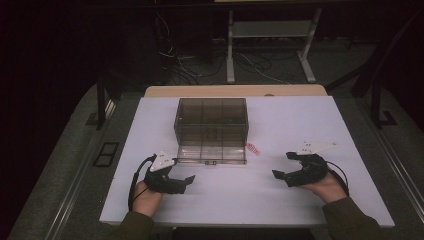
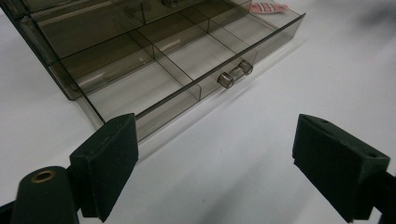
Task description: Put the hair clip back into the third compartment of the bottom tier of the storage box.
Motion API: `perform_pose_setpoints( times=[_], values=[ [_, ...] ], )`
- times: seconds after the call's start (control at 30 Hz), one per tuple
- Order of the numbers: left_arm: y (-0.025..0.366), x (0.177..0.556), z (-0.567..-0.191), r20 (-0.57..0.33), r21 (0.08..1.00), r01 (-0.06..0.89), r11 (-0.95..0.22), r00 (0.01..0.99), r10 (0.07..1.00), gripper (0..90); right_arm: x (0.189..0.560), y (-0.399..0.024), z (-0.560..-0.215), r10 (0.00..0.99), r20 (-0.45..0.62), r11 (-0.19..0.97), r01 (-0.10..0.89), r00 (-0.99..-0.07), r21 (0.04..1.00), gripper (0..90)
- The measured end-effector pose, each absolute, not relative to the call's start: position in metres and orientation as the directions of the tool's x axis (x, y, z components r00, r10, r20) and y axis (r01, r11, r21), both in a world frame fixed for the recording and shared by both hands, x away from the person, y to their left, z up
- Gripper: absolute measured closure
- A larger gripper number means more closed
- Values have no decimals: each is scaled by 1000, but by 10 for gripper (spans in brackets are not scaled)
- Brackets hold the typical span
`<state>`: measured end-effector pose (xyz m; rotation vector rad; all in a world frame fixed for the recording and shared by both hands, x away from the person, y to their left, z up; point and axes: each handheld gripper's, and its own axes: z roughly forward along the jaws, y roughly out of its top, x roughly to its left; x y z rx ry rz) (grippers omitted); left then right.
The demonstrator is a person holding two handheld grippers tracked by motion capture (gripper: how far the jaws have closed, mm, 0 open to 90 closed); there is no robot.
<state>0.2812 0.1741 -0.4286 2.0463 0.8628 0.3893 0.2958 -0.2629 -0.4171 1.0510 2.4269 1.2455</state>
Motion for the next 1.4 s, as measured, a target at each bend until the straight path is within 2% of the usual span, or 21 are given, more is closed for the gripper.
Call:
perform_pose_setpoints(
  times=[1.4],
  values=[
    [174,280,-428,-42,813,431,-390,713,700,136,335,-249,-409,660,138,399,500,-738,769,142]
  ],
)
